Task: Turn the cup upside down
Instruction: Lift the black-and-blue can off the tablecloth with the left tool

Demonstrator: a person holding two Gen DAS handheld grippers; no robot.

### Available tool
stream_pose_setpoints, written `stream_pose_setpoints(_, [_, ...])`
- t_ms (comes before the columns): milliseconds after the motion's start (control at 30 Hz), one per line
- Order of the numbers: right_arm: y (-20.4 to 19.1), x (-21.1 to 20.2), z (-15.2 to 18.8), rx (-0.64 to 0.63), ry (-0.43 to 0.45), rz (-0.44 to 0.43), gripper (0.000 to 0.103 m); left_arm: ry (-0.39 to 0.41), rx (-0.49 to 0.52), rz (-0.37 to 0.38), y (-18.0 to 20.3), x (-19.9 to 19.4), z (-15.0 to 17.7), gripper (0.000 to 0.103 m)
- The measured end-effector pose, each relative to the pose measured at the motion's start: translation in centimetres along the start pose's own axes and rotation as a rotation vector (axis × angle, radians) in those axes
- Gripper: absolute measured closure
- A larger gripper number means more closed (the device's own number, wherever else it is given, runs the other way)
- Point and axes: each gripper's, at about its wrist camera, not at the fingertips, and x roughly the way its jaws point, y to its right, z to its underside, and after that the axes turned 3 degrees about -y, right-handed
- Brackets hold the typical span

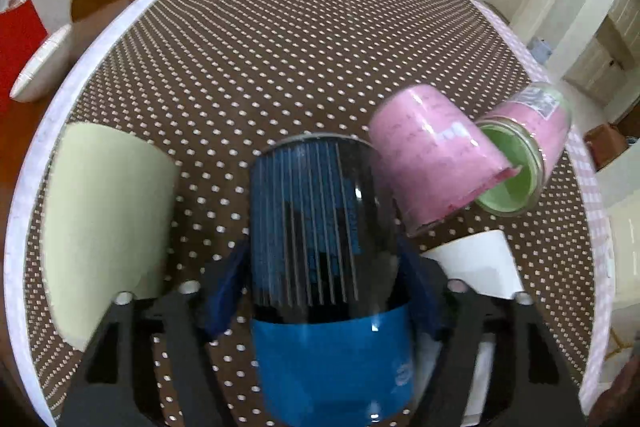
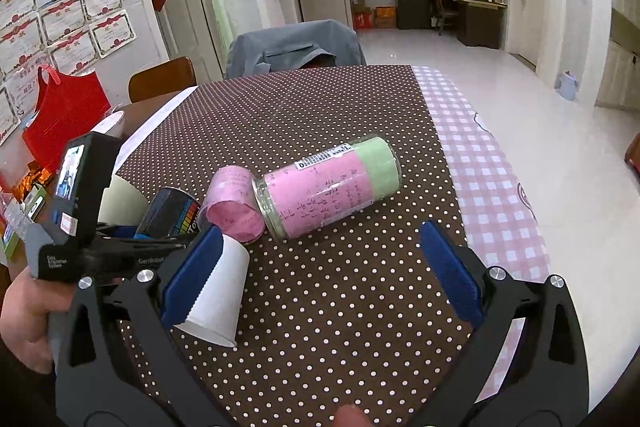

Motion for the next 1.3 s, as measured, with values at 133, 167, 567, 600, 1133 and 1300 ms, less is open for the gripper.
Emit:
stream_pose_setpoints(133, [0.0, -0.7, 0.3, 0.005, 0.006, 0.007, 0.006, 0.012, 0.014, 0.014, 0.2, -0.2, 0.4, 0.036])
stream_pose_setpoints(167, [0.0, -0.8, 0.3, 0.004, 0.008, 0.009, 0.006, 0.016, 0.015, 0.015, 0.2, -0.4, 0.6, 0.036])
stream_pose_setpoints(567, [-1.1, -4.6, 2.1, -0.006, 0.06, 0.006, 0.006, 0.103, -0.018, 0.082, -0.8, -6.1, 2.8, 0.036])
stream_pose_setpoints(600, [-1.2, -4.9, 2.2, -0.007, 0.063, 0.006, 0.006, 0.11, -0.017, 0.088, -0.5, -6.7, 3.2, 0.036])
stream_pose_setpoints(1133, [-1.1, -11.8, 7.3, 0.003, 0.147, 0.002, 0.006, 0.231, 0.052, 0.143, 3.5, -14.3, 13.2, 0.036])
stream_pose_setpoints(1300, [-0.5, -12.8, 8.2, 0.019, 0.156, 0.003, 0.006, 0.21, 0.048, 0.17, 4.7, -13.6, 16.2, 0.036])
